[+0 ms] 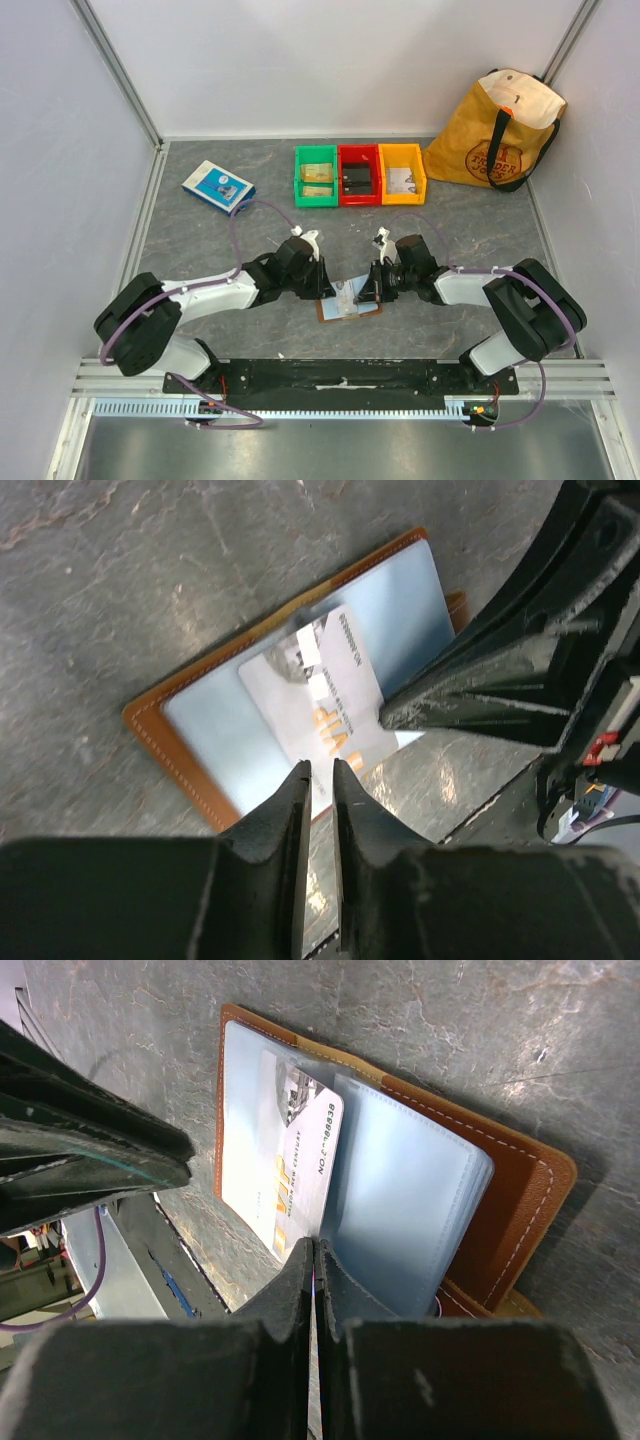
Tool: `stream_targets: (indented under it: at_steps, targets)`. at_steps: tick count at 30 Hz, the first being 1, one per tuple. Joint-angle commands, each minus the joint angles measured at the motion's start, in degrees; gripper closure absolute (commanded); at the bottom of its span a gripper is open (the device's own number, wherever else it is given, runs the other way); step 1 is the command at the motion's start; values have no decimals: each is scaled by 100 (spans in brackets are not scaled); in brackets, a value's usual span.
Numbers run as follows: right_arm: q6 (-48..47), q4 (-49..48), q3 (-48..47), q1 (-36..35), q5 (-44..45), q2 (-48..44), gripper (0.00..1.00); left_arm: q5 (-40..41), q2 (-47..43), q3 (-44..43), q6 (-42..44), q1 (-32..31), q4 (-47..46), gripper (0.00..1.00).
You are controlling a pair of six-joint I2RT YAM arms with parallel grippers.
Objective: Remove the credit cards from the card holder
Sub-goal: Remove the credit card from the card holder.
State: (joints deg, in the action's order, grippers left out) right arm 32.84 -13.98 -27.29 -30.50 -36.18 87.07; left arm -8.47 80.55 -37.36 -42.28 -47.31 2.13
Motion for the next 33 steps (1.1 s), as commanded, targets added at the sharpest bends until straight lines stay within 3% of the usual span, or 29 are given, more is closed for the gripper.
stream_targets:
  at_steps: [1,8,16,20,28,30,33]
  targets:
    - [-67,-9,-119,27,41,-6,96,118,530,-175,-192,-33,-511,82]
    - [-85,18,-128,35,181,12,94,-5,971,-26,-316,-68,-758,89]
    - [-348,369,-426,88,322,21,65,12,831,378,-377,-77,-776,91]
    - [-489,492,-681,132,375,257,60,12,786,502,-430,-68,-828,91]
    - [-410,185,-708,123,-11,689,65,3,760,520,-421,-68,-863,91]
    - [-401,150,-673,132,-73,663,74,12,751,528,-421,-68,-863,91]
    - [-358,123,-568,211,-91,505,97,38,725,564,-439,-68,-863,91]
